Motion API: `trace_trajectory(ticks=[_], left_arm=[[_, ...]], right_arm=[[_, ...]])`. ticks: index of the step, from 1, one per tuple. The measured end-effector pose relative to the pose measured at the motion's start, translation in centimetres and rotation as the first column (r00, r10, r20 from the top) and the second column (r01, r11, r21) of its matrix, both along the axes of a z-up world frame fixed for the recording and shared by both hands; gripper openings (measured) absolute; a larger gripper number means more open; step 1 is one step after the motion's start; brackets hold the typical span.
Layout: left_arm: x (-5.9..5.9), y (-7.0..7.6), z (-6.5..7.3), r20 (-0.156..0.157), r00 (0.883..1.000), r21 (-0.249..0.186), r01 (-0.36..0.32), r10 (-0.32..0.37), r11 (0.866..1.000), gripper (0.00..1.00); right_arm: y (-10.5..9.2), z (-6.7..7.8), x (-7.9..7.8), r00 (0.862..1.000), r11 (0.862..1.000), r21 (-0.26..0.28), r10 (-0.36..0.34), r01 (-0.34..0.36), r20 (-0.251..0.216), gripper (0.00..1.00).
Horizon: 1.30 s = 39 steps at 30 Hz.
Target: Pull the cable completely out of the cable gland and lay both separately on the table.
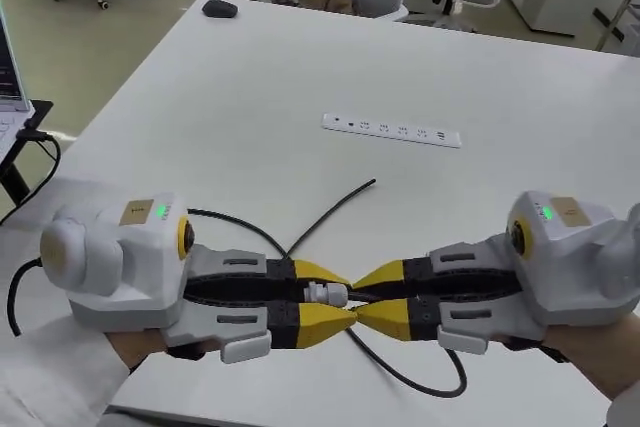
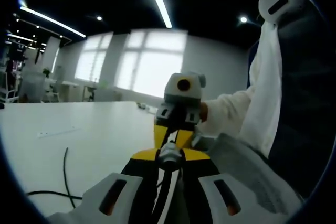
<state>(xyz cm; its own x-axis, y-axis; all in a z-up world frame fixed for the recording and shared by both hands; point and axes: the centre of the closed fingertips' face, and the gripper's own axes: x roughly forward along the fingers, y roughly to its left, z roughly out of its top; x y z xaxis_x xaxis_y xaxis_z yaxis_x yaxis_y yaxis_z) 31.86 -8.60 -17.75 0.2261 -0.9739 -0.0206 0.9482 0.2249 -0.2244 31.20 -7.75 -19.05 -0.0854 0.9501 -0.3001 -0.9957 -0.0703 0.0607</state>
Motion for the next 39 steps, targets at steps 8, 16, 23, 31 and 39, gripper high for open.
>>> trace_trajectory(ticks=[8, 16, 23, 31, 39], left_arm=[[-0.2, -0.1, -0.2, -0.007, 1.0, 0.006, 0.01, -0.01, 1.0, 0.17], [-0.1, -0.1, -0.4, -0.011, 1.0, 0.014, 0.009, -0.009, 1.0, 0.17], [0.0, 0.0, -0.6, -0.014, 1.0, 0.021, 0.004, -0.004, 1.0, 0.17], [0.1, -0.1, -0.6, -0.015, 1.0, 0.023, 0.004, -0.003, 1.0, 0.17], [0.1, -0.1, -0.6, -0.018, 1.0, 0.02, 0.001, -0.001, 1.0, 0.17]], right_arm=[[-0.2, -0.3, -0.3, 1.0, 1.0, -0.016, 0.003, -0.003, -0.005, 0.03], [-0.4, -0.8, -0.1, 1.0, 0.999, -0.038, 0.01, -0.009, 0.016, 0.02], [-1.5, -1.5, 0.2, 0.999, 0.998, -0.06, -0.001, 0.003, 0.032, 0.02], [-3.5, -3.1, 0.6, 0.999, 0.994, -0.105, -0.032, 0.034, 0.027, 0.02], [-5.5, -4.9, 0.9, 0.998, 0.985, -0.162, -0.061, 0.063, 0.021, 0.02]])
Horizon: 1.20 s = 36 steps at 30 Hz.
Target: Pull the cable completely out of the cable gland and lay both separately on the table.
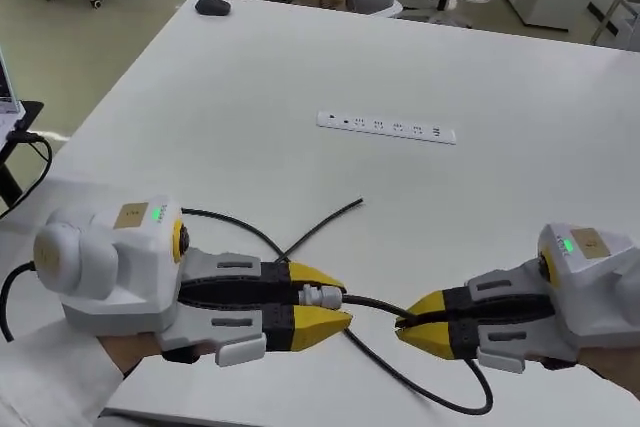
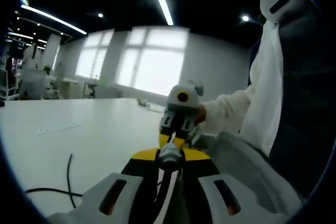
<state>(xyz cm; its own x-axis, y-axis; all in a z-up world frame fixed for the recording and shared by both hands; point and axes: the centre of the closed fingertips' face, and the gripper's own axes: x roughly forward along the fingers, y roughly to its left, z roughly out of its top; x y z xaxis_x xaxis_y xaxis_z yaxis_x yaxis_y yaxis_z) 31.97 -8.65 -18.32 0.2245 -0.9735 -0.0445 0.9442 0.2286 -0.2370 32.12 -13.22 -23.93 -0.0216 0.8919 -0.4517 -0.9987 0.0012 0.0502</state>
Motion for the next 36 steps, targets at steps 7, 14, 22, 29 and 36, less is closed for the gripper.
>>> trace_trajectory(ticks=[7, 14, 22, 29, 36], left_arm=[[0.1, 0.0, 0.0, -0.004, 1.0, 0.001, -0.001, 0.001, 1.0, 0.17], [0.1, 0.0, -0.2, -0.018, 1.0, -0.001, -0.001, 0.001, 1.0, 0.17], [0.3, 0.2, -0.1, -0.013, 1.0, -0.005, -0.013, 0.013, 1.0, 0.17], [0.4, 0.3, 0.3, -0.011, 1.0, -0.023, -0.023, 0.023, 0.999, 0.17], [-0.1, -0.1, 0.1, -0.01, 1.0, -0.012, -0.001, 0.001, 1.0, 0.17]], right_arm=[[-1.0, -1.0, 0.4, 1.0, 0.999, -0.025, -0.024, 0.023, -0.01, 0.02], [-1.0, -1.2, 0.4, 1.0, 0.999, -0.035, -0.025, 0.024, -0.01, 0.02], [-1.3, -1.0, 0.8, 0.999, 0.998, -0.05, -0.032, 0.031, -0.011, 0.02], [-0.7, 0.9, 0.9, 1.0, 0.999, -0.031, -0.02, 0.02, 0.004, 0.03], [3.7, 4.5, -0.4, 0.997, 0.997, 0.052, 0.061, -0.063, 0.038, 0.12]])
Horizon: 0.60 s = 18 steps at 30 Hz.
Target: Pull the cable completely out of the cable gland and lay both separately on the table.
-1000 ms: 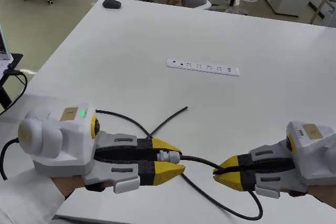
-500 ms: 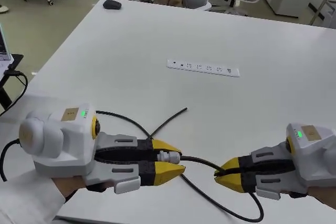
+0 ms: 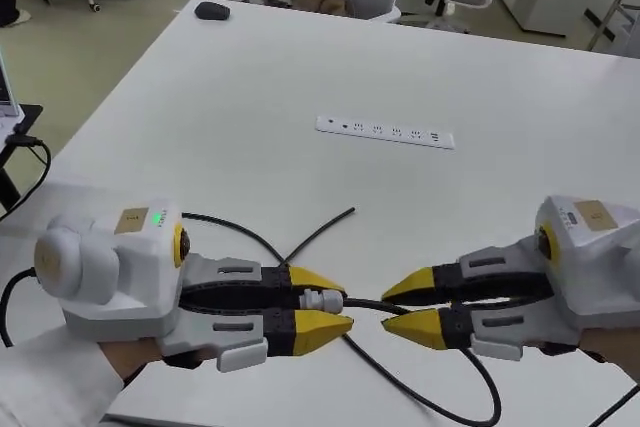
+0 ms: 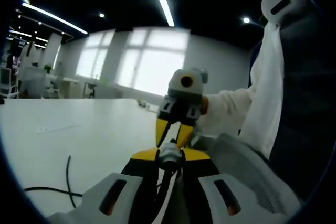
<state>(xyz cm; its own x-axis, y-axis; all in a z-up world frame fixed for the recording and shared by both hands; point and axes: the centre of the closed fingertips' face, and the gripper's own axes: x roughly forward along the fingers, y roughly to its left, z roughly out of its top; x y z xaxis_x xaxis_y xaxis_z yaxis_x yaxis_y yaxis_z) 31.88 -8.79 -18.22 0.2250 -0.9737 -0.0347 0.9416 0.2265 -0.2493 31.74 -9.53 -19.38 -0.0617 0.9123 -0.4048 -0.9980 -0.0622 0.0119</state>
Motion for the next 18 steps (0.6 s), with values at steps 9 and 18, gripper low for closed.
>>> trace_trajectory(ticks=[9, 18], left_arm=[[0.1, 0.0, 0.2, 0.003, 1.0, -0.007, -0.005, 0.005, 1.0, 0.17], [0.2, 0.1, 0.0, 0.008, 1.0, 0.004, -0.004, 0.004, 1.0, 0.17]], right_arm=[[1.5, -0.4, -0.6, 0.998, 0.998, -0.018, 0.063, -0.063, -0.004, 0.03], [1.6, -0.3, -0.5, 0.998, 0.998, -0.021, 0.06, -0.06, 0.024, 0.02]])
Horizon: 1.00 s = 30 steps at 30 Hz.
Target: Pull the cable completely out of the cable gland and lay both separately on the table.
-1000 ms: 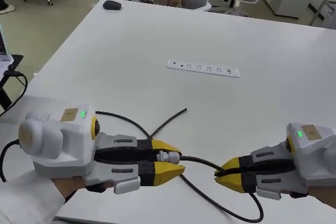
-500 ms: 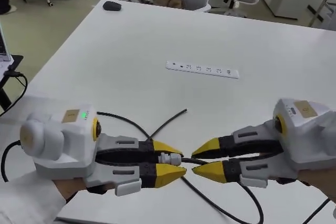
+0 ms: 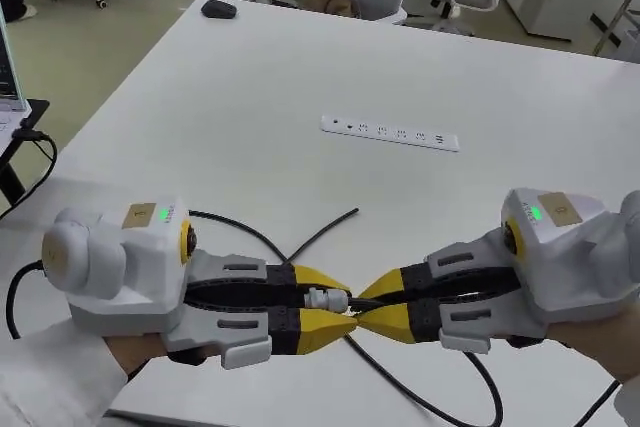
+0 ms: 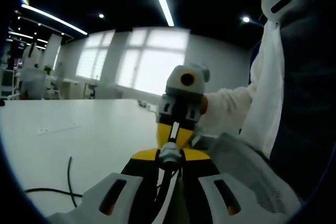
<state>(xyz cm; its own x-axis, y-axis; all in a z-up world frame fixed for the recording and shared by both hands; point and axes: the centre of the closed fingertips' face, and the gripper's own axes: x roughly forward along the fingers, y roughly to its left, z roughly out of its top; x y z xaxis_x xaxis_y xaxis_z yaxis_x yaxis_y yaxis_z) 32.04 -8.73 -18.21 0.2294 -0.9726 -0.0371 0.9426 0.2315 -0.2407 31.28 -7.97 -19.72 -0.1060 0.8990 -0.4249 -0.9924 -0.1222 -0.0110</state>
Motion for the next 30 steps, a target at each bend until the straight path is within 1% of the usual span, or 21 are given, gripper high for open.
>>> trace_trajectory(ticks=[4, 9, 17, 25, 30], left_arm=[[0.2, 0.1, 0.1, 0.006, 1.0, -0.003, -0.012, 0.012, 1.0, 0.17], [0.4, 0.3, 0.1, 0.002, 1.0, 0.0, -0.021, 0.021, 1.0, 0.17], [0.6, 0.4, 0.0, -0.003, 0.999, 0.008, -0.033, 0.033, 0.999, 0.17], [0.7, 0.6, 0.0, -0.005, 0.999, 0.008, -0.041, 0.041, 0.999, 0.17], [0.8, 0.7, 0.0, -0.007, 0.999, 0.01, -0.045, 0.045, 0.999, 0.17]], right_arm=[[-0.3, 0.1, 0.4, 1.0, 1.0, 0.012, -0.013, 0.013, 0.003, 0.02], [-0.9, 0.0, 0.8, 1.0, 1.0, 0.011, -0.028, 0.028, 0.006, 0.02], [-2.7, -1.5, 1.8, 0.998, 0.997, -0.018, -0.069, 0.069, -0.011, 0.02], [-4.6, -3.0, 2.7, 0.993, 0.992, -0.047, -0.115, 0.114, -0.033, 0.02], [-5.5, -3.8, 3.1, 0.99, 0.99, -0.054, -0.134, 0.132, -0.04, 0.02]])
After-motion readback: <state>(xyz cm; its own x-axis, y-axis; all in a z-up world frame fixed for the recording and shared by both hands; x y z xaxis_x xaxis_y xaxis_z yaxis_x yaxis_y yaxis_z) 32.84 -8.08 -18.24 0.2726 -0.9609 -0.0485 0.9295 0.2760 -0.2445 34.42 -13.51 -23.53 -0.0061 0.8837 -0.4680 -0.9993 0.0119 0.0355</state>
